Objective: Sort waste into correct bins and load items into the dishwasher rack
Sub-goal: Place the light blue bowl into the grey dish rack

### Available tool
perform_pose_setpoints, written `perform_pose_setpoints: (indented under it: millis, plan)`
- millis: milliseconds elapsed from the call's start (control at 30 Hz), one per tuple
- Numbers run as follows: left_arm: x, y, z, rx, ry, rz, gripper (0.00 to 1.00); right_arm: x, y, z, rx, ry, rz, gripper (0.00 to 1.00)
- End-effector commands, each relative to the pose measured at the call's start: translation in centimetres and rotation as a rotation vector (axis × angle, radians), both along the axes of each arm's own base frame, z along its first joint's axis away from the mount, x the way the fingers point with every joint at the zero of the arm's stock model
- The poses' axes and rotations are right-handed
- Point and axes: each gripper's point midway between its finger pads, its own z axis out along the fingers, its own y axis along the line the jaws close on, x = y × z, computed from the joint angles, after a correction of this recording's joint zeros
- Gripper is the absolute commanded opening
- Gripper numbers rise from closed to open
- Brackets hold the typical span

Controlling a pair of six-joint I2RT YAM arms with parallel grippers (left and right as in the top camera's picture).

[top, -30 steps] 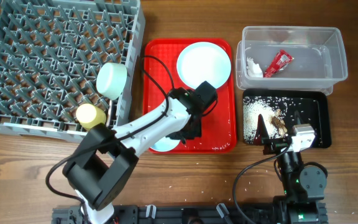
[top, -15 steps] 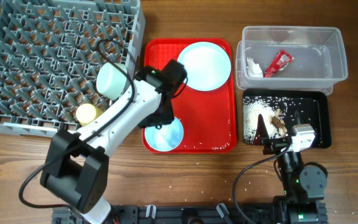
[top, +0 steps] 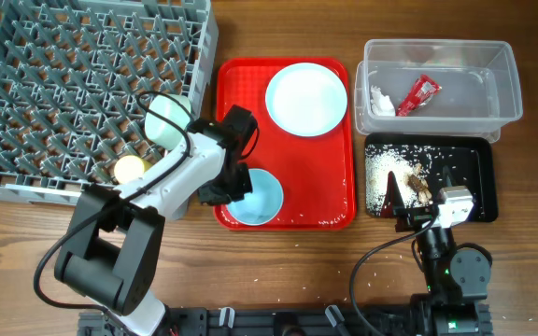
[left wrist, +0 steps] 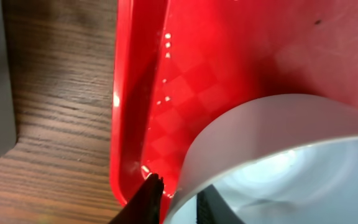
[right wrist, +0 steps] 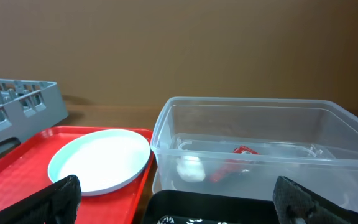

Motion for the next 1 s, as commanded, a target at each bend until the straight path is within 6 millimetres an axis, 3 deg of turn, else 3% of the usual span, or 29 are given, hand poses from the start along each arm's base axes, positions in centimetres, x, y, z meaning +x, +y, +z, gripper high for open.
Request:
perform_pose_setpoints:
  millis: [0, 133, 233, 267, 300, 400, 467, 500, 567, 733, 967]
  plan:
    - [0.3, -0.2, 0.6, -0.024, -0.019, 0.002, 0.04, 0.0, 0.0, 0.2, 0.006, -0.009, 0.005, 1.00]
    - [1.1, -0.3, 1.9, -0.029, -0.064, -0.008, 0.04, 0.0, 0.0, 0.2, 0.006, -0.009, 0.004, 1.00]
    - [3.2, 0.3, 6.5, 0.005, -0.188, -0.027, 0.04, 0.0, 0.0, 0.2, 0.006, -0.009, 0.005, 0.99]
    - [4.7, 2.5, 10.7, 0.124, -0.296, -0.021, 0.04, 0.0, 0.0, 0.2, 0.006, -0.009, 0.004, 1.00]
    - [5.4, 3.8, 12.8, 0.196, -0.350, -0.015, 0.04, 0.0, 0.0, 0.1, 0.006, -0.009, 0.005, 1.00]
    - [7.7, 10.3, 21.9, 0.598, -0.575, 0.017, 0.04, 0.0, 0.0, 0.2, 0.006, -0.009, 0.004, 1.00]
    - [8.6, 14.0, 26.1, 0.902, -0.691, 0.035, 0.04, 0.0, 0.0, 0.2, 0.006, -0.009, 0.004, 1.00]
    - [8.9, 14.9, 26.8, 0.979, -0.706, 0.041, 0.04, 0.0, 0.0, 0.2, 0.006, -0.009, 0.005, 1.00]
    - [9.7, 17.1, 27.3, 1.128, -0.686, 0.057, 0.04, 0.0, 0.0, 0.1, 0.006, -0.009, 0.005, 1.00]
    - [13.1, 21.6, 24.4, 1.344, -0.573, 0.090, 0.04, 0.0, 0.0, 0.2, 0.006, -0.009, 0.004, 1.00]
    - [15.3, 23.3, 19.0, 1.351, -0.479, 0.100, 0.04, 0.0, 0.0, 0.2, 0.006, -0.009, 0.004, 1.00]
